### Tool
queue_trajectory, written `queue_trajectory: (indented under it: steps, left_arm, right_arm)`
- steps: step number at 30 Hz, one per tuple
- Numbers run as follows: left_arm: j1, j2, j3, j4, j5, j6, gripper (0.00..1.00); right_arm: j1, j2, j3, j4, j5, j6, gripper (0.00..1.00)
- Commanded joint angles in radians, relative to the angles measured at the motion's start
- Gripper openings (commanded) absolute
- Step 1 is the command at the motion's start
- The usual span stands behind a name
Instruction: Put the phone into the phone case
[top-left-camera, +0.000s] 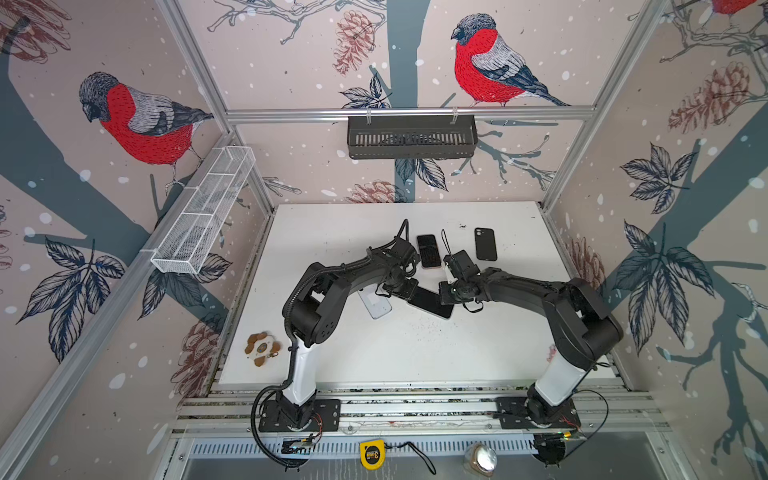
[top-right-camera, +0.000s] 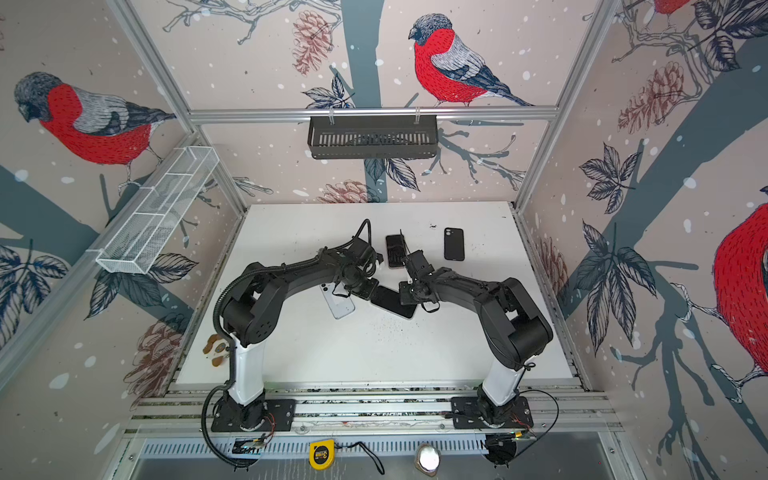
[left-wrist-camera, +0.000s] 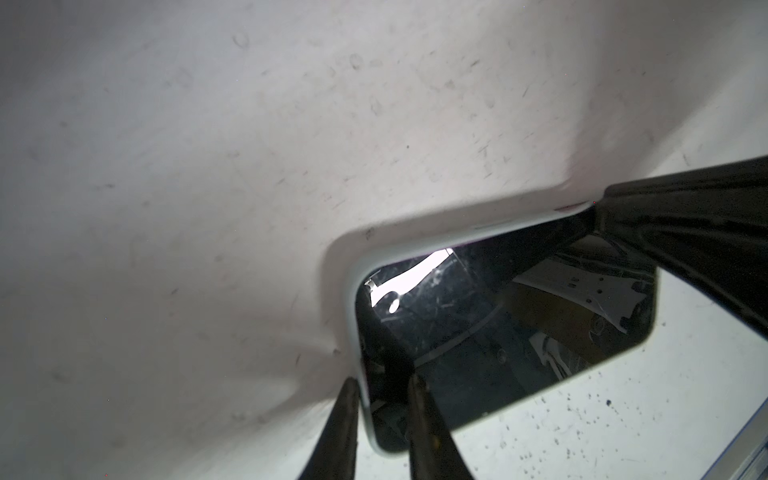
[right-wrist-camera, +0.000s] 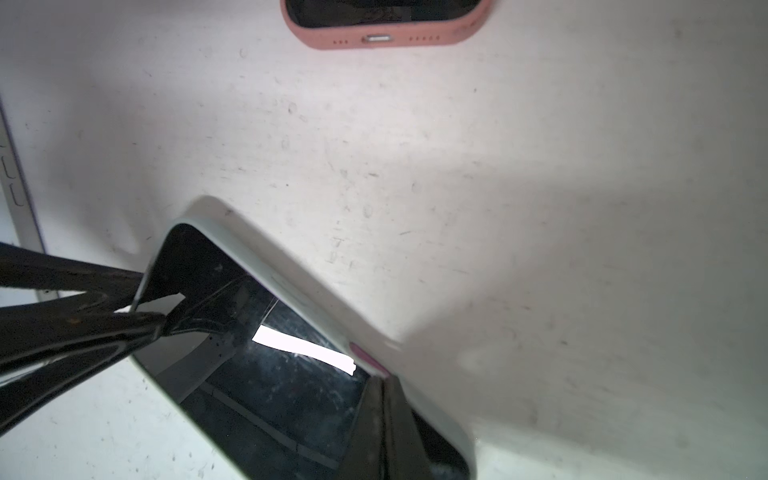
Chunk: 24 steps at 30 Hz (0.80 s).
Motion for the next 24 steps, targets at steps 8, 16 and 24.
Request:
queue_trajectory:
  steps: [8,16,24]
  left_arm:
    - [0.031,-0.095,-0.044,-0.012,-0.058,-0.003,0.22]
    - [0.096,-0.301,-0.144,0.131,-0.058,-0.018,0.30]
    - [0.103,-0.308,-0.138,0.121,-0.066,-0.015,0.30]
  right_arm:
    - [-0.003,-0.094,0.033,-0.136,0.013,-0.065,0.26]
    - [-0.056,-0.034,0.049,-0.091,-0.039,-0.063,0.29]
    - [-0.056,0.013,0.012,-0.050,-0.107,-0.027,0.24]
